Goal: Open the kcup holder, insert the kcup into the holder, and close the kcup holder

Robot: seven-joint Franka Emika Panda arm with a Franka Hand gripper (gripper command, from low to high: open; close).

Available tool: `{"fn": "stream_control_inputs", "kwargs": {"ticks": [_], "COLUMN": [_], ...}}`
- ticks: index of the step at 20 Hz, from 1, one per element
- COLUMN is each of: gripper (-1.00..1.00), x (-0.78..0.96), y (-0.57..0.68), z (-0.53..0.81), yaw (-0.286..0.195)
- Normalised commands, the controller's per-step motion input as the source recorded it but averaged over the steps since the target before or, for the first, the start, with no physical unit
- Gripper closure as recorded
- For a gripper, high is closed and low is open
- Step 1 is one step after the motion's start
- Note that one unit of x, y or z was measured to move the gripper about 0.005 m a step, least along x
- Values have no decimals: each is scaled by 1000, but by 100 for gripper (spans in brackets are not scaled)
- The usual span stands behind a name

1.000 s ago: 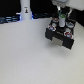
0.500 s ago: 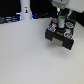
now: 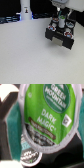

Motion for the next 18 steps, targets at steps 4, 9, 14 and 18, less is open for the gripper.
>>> {"fn": "stream_control_inputs", "kwargs": {"ticks": [4, 9, 14, 18], "gripper": [100, 100, 100, 100], "x": [34, 57, 107, 111], "y": [-20, 157, 194, 132], "z": [-166, -129, -112, -182], "yaw": [-3, 16, 20, 26]}}
